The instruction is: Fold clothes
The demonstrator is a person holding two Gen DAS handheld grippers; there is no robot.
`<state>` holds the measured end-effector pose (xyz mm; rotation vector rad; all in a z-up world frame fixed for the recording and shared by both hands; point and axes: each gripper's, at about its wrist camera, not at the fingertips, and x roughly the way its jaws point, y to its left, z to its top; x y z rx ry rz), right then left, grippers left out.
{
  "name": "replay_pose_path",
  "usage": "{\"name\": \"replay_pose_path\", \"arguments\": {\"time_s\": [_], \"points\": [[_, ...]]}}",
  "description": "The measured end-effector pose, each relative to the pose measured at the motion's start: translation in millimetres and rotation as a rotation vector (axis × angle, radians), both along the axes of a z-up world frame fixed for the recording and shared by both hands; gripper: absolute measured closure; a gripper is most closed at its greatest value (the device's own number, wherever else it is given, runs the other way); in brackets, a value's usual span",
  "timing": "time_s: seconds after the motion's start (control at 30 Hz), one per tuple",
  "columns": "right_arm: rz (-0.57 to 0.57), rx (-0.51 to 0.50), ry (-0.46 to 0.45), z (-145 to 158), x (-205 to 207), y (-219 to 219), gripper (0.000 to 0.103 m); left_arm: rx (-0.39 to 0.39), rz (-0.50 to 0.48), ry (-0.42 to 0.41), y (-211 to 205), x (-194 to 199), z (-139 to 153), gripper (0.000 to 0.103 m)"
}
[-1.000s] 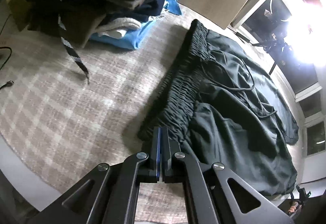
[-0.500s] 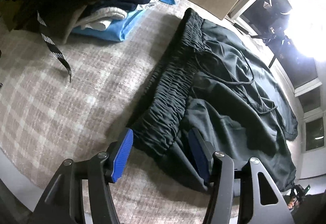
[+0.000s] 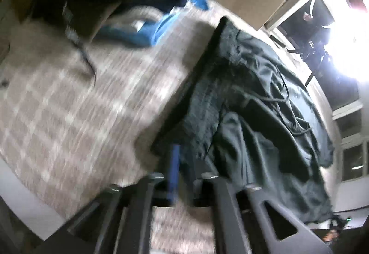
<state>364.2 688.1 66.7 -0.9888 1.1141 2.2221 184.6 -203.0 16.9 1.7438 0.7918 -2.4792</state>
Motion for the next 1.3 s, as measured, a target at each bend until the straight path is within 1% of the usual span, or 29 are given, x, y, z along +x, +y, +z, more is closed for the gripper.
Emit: {"name": "replay_pose_path", "arguments": {"time_s": [0.03,0.13,0.23,0.3,0.4,0.43,0.47,0.5,0.57,0.6,0.67,0.83,0.9,1.03,1.17,1.3], "points": [[0.004,0.004,-0.002,0.6,-0.6,-0.8,0.1,0.011,0.006,-0.006,-0.3,2.8,-1.1,0.059],[0.012,0.011,-0.013,0.8,-3.5,-2.5,0.1,0.033,0.016,-0.015,6.1,5.8,-5.9,0.051],[0.016,0.009,-0.014,0.5,-7.0,-2.0,0.1,0.08,0.02,-0.043,17.7,-1.5,-18.8,0.049],[0.019,0.01,-0.014,0.9,-8.1,-2.1,0.1,0.072,0.039,-0.035,25.5,-7.4,-21.5,0.047],[0.022,0.011,-0.015,0.8,-9.0,-2.6,0.1,0.08,0.108,-0.034,27.2,-14.7,-20.2,0.047],[0.023,0.008,-0.013,0.2,-9.2,-2.4,0.1,0.082,0.126,-0.033,26.5,-14.9,-19.7,0.052],[0.023,0.004,-0.012,-0.5,-9.3,-2.2,0.1,0.08,0.142,-0.032,26.0,-14.8,-19.0,0.06],[0.023,0.003,-0.01,-0.8,-9.3,-2.3,0.1,0.078,0.159,-0.03,25.4,-14.7,-18.4,0.072],[0.022,0.006,-0.007,0.4,-8.8,-3.2,0.1,0.079,0.179,-0.024,24.5,-11.6,-15.4,0.079],[0.022,0.007,-0.006,1.0,-8.5,-3.7,0.1,0.083,0.189,-0.016,23.8,-8.8,-12.3,0.086],[0.018,0.011,-0.002,2.9,-7.4,-4.1,0.1,0.084,0.195,0.002,22.4,-2.8,-5.0,0.089],[-0.015,0.015,0.057,19.8,1.1,1.2,0.1,0.071,0.2,0.053,15.7,12.3,20.1,0.092],[-0.024,0.013,0.079,27.5,0.9,3.0,0.101,0.078,0.212,0.061,10.0,16.8,27.2,0.093],[-0.025,-0.004,0.123,43.7,-10.9,5.2,0.101,0.091,0.232,0.064,6.5,13.9,39.9,0.093],[-0.023,-0.019,0.177,64.4,-32.0,8.7,0.101,0.108,0.236,0.078,9.6,-1.5,55.8,0.093],[-0.014,-0.018,0.204,84.5,-74.2,17.7,0.101,0.085,0.234,0.106,18.5,-35.9,77.6,0.093]]}}
